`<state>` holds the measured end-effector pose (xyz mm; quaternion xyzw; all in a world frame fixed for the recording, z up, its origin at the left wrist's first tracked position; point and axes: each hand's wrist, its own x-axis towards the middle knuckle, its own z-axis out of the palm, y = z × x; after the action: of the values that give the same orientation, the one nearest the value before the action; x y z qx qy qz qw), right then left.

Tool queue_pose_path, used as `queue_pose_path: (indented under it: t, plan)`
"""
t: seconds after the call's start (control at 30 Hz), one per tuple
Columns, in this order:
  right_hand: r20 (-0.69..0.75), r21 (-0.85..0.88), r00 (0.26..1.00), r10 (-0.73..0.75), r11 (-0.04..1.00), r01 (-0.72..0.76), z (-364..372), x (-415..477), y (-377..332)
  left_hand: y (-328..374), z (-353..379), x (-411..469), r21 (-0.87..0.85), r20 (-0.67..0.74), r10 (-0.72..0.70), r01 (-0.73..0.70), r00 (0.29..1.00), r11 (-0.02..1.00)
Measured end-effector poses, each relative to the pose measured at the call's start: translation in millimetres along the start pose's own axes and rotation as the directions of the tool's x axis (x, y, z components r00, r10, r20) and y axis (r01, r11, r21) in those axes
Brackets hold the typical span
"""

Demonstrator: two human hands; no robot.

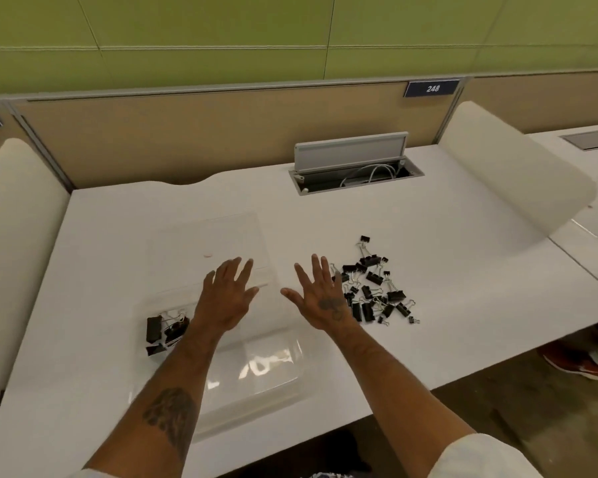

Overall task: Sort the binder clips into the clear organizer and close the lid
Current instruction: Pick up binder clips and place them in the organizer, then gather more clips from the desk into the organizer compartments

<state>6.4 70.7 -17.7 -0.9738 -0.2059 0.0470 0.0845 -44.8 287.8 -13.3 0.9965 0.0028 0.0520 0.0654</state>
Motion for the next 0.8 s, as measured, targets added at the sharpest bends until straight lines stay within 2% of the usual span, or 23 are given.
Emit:
queue_pose_path:
  t: [0.17, 0.27, 0.43, 0.67, 0.8]
  plan:
    - [0.034, 0.044, 0.997, 0.071, 0.996, -0.072, -3.8, 0.9, 94.6, 78.6, 19.0, 44.9, -0.066, 0.077, 0.033, -0.028, 0.996, 0.997]
    - [0.062, -0.002, 0.991, 0.116, 0.993, -0.116, -8.1, 9.8, 151.1, 125.4, 31.0, 74.1, -0.098, 0.136, 0.05, -0.037, 0.989, 0.995]
    - [0.113, 0.023, 0.988, 0.101, 0.994, -0.104, -10.8, 36.9, 220.2, 181.8, 46.7, 113.6, -0.133, 0.222, 0.028, 0.001, 0.975, 0.991]
    - [0.249, -0.01, 0.964, -0.093, 0.995, 0.099, -10.3, 77.8, 236.9, 215.8, 61.2, 132.8, -0.199, 0.283, -0.002, 0.061, 0.959, 0.978]
    - [0.214, -0.016, 0.973, -0.092, 0.995, 0.098, -5.2, 85.2, 234.6, 229.1, 64.2, 144.1, -0.22, 0.286, -0.02, 0.086, 0.958, 0.972]
